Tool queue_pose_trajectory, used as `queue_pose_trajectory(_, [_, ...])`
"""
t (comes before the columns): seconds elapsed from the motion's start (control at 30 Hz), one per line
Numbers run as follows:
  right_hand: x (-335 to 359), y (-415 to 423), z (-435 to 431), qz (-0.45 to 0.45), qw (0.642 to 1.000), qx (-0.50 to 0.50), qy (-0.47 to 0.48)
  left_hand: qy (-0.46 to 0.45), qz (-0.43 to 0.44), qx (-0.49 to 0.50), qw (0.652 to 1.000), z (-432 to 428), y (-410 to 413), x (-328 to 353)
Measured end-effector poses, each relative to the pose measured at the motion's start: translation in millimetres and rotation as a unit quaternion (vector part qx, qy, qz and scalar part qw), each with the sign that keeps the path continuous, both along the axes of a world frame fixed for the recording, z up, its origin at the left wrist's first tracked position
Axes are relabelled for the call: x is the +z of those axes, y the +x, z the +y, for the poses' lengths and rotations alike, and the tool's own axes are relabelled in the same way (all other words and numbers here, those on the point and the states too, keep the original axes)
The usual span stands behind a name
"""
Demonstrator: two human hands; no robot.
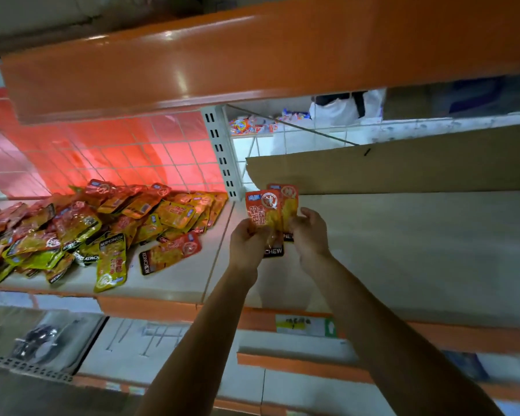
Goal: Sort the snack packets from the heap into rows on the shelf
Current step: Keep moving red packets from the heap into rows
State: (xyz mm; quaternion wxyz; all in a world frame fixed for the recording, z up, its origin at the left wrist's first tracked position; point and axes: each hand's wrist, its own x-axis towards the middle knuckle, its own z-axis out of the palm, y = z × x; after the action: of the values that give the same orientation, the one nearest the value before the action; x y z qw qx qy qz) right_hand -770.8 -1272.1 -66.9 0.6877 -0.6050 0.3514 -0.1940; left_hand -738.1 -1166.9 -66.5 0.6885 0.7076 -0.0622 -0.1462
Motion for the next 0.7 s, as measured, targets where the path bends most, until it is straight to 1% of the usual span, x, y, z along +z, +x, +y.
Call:
queue_pose_trajectory(0.13, [3, -35, -41, -0.032, 0.999, -0.030, -0.026, -0.010, -0.004, -0.017, 1.000, -41, -23, 2])
queue_pose_trajectory(0.37, [-1, -108, -137, -0.043, 0.994, -0.099, 0.030, -0.032, 0.067, -0.058, 0.996, -135, -75, 9])
queue_pose_trajectory(0.47, [3, -146, -180, -0.059, 0.991, -0.116, 0.037, -0.029, 0.081, -0.072, 0.994, -180, -104, 10])
queue_pose_trajectory(0.57, [6, -184, -220, -0.059, 0.989, -0.132, 0.003, -0.029, 0.083, -0.078, 0.993, -222, -134, 11])
queue_pose_trajectory(0.63, [4, -207, -246, -0.044, 0.988, -0.142, -0.037, -0.034, 0.077, -0.088, 0.993, -247, -154, 11])
queue_pose_trajectory(0.7, [4, -229, -269, -0.033, 0.987, -0.146, -0.056, -0.040, 0.075, -0.096, 0.992, -269, -171, 10])
